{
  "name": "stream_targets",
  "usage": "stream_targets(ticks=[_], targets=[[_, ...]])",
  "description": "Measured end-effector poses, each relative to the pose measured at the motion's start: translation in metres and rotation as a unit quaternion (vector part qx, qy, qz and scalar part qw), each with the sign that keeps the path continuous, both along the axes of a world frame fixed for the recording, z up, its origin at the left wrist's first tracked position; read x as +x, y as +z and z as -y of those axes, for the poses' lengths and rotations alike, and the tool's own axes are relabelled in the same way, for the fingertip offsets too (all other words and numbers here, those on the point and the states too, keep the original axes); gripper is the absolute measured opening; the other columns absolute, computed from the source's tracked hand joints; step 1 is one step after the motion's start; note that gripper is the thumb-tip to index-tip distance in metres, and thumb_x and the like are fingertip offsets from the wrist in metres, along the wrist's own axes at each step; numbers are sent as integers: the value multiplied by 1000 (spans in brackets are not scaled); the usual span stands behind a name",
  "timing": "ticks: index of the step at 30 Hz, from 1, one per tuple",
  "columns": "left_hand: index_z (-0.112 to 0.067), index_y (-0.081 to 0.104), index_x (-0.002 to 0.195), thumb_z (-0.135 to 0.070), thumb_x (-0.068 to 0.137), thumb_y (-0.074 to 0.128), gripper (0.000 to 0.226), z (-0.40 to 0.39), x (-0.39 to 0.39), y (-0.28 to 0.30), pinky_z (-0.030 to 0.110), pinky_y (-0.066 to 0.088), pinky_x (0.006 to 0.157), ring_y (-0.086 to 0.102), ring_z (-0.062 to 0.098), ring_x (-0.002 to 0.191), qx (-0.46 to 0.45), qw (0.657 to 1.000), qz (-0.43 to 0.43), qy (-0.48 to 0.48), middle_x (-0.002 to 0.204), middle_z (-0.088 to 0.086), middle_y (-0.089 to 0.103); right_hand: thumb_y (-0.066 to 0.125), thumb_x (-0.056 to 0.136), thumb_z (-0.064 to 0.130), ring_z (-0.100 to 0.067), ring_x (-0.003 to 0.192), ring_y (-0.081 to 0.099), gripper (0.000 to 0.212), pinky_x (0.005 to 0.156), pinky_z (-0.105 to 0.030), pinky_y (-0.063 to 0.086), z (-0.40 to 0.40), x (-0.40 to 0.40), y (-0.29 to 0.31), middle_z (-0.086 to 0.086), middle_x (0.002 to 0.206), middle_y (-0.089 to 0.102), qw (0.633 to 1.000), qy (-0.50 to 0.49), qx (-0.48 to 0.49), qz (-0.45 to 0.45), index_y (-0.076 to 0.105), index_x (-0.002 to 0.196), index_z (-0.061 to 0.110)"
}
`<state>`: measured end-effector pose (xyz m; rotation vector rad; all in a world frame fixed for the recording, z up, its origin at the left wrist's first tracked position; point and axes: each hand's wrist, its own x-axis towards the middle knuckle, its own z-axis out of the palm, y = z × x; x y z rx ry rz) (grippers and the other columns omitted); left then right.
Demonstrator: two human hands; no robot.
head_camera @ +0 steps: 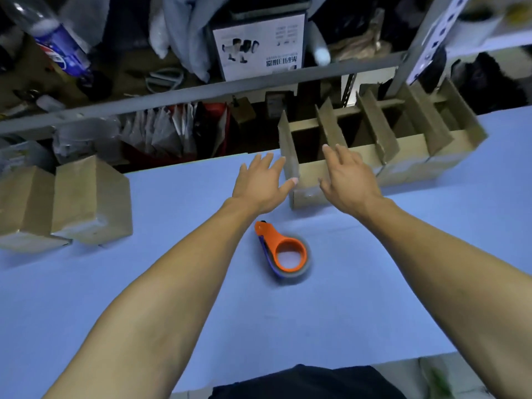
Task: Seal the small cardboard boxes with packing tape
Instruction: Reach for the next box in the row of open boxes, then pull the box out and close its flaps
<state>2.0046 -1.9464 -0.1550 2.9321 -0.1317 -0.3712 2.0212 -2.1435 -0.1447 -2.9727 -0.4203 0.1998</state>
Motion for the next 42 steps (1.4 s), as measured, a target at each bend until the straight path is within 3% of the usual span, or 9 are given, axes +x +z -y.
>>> stream_targets(ticks=[5, 11, 16, 20, 23, 26, 29, 35, 42], targets=[[-12, 41, 145, -54, 98, 46, 63, 35, 19, -6, 41, 44, 94, 51, 36, 125, -106, 987, -4, 117, 137, 14, 56, 53, 92, 20, -36, 120, 45, 59, 86, -44, 46, 5, 18, -11, -18, 131, 52, 999, 8, 32, -3, 37, 147, 4], [-4, 42, 133, -16, 95, 45, 40, 53, 27, -17, 37, 37, 67, 57, 44, 95, -140, 973, -11, 185, 104, 24, 63, 52, 88, 2, -40, 102, 57, 61, 81, -45, 52, 4, 21, -28, -18, 125, 52, 990, -14, 139, -2, 40, 148, 6], [-7, 45, 128, -12, 94, 43, 35, 35, -8, -19, 35, 33, 65, 55, 41, 89, -140, 972, 6, 187, 90, 16, 58, 54, 99, 33, -23, 129, 47, 58, 104, -32, 39, 5, -3, -36, -8, 142, 49, 957, -36, 283, -49, 36, 152, 16], [-21, 39, 144, -35, 98, 48, 49, 23, -32, -24, 39, 47, 82, 59, 31, 110, -185, 973, 0, 138, 121, 7, 63, 40, 106, 38, -3, 125, 43, 47, 102, -15, 32, 1, -14, -43, 1, 144, 47, 911, -93, 390, -94, 38, 151, 27], [-22, 56, 134, -60, 99, 36, 55, 27, -24, -26, 31, 48, 93, 59, 11, 112, -366, 903, -6, 225, 125, -4, 63, 33, 108, 32, -8, 131, 44, 41, 109, -22, 34, -4, -4, -49, 2, 145, 50, 859, -192, 466, -88, 45, 147, 24], [-19, 63, 106, -51, 104, 36, 42, 30, 0, -33, 20, 47, 65, 62, -2, 75, -511, 774, -24, 374, 92, -10, 66, 38, 106, 28, -15, 128, 49, 39, 99, -18, 40, -4, 11, -55, -2, 141, 52, 831, -257, 477, -124, 51, 142, 22], [-12, 56, 102, -49, 101, 48, 38, 29, 16, -51, 23, 40, 49, 49, 4, 48, -524, 745, -33, 411, 67, -6, 55, 41, 105, 30, -11, 116, 50, 39, 97, -18, 37, -9, 22, -56, -3, 136, 48, 848, -239, 448, -152, 53, 142, 24], [-25, 49, 142, -77, 75, 62, 86, 29, 32, -85, 39, 51, 102, 62, 11, 120, -580, 699, -107, 404, 135, -5, 62, 32, 105, 46, -6, 147, 23, 56, 116, -22, 16, -14, 32, -68, 13, 161, 26, 810, -235, 477, -246, 22, 158, 30], [-26, 52, 137, -29, 98, 58, 39, 47, 38, -89, 21, 54, 83, 68, 8, 105, -559, 754, -48, 341, 122, -5, 68, 52, 76, 71, -7, 119, 59, 66, 108, -40, 44, -19, 28, -95, 21, 126, 64, 786, -261, 485, -282, 48, 137, 46]])
